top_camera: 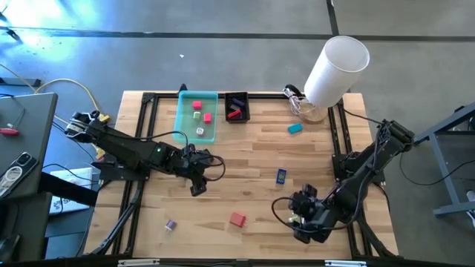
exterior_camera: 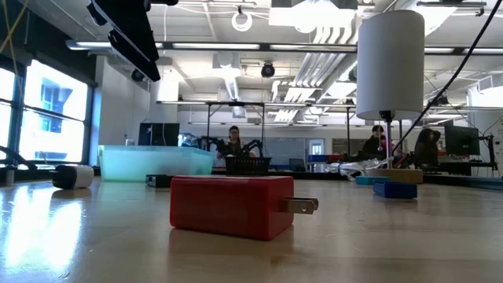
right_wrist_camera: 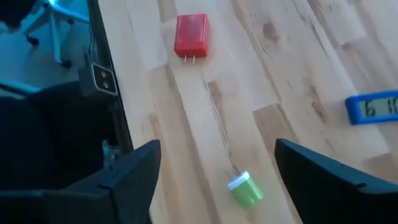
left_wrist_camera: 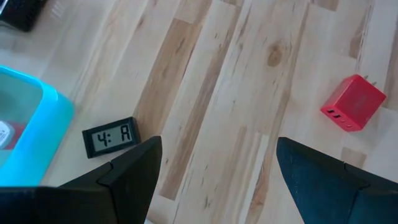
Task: Pick & Place Office items
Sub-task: Put the green charger adapter into the green bin
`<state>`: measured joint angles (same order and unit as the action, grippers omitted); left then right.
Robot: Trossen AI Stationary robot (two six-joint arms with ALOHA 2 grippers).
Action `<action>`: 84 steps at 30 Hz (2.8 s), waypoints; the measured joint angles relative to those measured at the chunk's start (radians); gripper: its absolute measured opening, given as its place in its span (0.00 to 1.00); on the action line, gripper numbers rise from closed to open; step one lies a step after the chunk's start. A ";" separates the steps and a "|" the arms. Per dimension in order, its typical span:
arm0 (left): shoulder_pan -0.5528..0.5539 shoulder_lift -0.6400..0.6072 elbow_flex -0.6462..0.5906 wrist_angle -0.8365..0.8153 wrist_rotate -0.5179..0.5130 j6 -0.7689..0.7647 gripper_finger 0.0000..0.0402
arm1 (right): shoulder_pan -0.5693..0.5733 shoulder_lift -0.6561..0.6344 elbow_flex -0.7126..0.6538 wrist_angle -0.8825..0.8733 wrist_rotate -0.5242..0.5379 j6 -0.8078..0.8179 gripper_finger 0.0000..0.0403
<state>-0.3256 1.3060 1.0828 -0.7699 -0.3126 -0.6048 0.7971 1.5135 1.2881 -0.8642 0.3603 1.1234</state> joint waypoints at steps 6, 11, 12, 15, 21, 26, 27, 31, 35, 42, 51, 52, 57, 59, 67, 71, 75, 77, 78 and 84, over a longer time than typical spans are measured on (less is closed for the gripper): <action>0.000 0.000 0.000 0.000 0.009 -0.017 0.77 | 0.000 0.000 0.000 0.002 -0.131 0.034 0.75; 0.000 0.000 0.000 0.000 0.009 -0.057 0.77 | 0.003 0.001 0.000 -0.002 -0.251 0.108 0.74; 0.000 0.000 0.000 0.000 0.009 -0.051 0.77 | 0.007 0.003 0.000 -0.011 -0.257 0.124 0.74; 0.000 0.000 0.000 0.000 0.009 -0.047 0.77 | 0.017 0.006 0.000 -0.080 -0.261 0.186 0.72; 0.000 0.000 0.000 -0.001 0.008 -0.047 0.77 | 0.040 0.041 -0.001 -0.231 -0.263 0.249 0.70; 0.000 0.000 0.000 -0.004 0.006 -0.047 0.77 | 0.064 0.099 -0.001 -0.295 -0.263 0.158 0.70; 0.001 0.000 0.000 -0.005 0.006 -0.047 0.77 | 0.067 0.113 -0.001 -0.301 -0.264 0.147 0.70; 0.002 0.000 0.000 -0.004 0.006 -0.047 0.77 | 0.074 0.175 -0.001 -0.306 -0.279 0.167 0.70; 0.002 0.000 0.000 -0.004 0.005 -0.046 0.77 | 0.072 0.230 -0.001 -0.300 -0.275 0.047 0.70; 0.002 0.000 0.000 -0.004 0.003 -0.046 0.77 | 0.062 0.312 -0.001 -0.289 -0.239 -0.181 0.70; 0.003 0.000 0.000 -0.003 -0.005 -0.045 0.77 | -0.004 0.339 -0.001 -0.279 -0.234 -0.192 0.70; 0.003 0.000 0.000 -0.003 -0.005 -0.045 0.77 | -0.010 0.339 -0.001 -0.277 -0.241 -0.196 0.70; 0.003 0.000 0.000 -0.003 -0.004 -0.046 0.77 | -0.021 0.339 -0.001 -0.241 -0.299 -0.254 0.70; 0.003 0.000 0.000 -0.003 -0.004 -0.046 0.77 | -0.021 0.339 -0.001 -0.217 -0.312 -0.273 0.70; 0.003 0.000 0.000 0.002 -0.004 -0.047 0.77 | -0.013 0.339 -0.001 -0.133 -0.301 -0.342 0.70; 0.003 0.000 0.000 0.012 -0.003 -0.033 0.77 | -0.004 0.339 -0.001 -0.123 -0.254 -0.369 0.70; 0.003 0.000 0.000 0.022 -0.003 -0.010 0.77 | -0.006 0.339 -0.001 -0.110 -0.236 -0.385 0.70; 0.003 0.000 0.000 0.034 -0.003 0.003 0.77 | -0.006 0.346 -0.001 -0.101 -0.228 -0.395 0.70; 0.003 0.000 0.000 0.041 -0.003 0.006 0.77 | -0.006 0.352 -0.001 -0.099 -0.228 -0.396 0.70; 0.003 0.000 0.000 0.071 -0.003 0.006 0.77 | -0.005 0.413 -0.001 -0.088 -0.262 -0.454 0.70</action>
<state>-0.3225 1.3064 1.0828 -0.6991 -0.3153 -0.5987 0.7918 1.9267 1.2873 -0.9527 0.0980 0.6696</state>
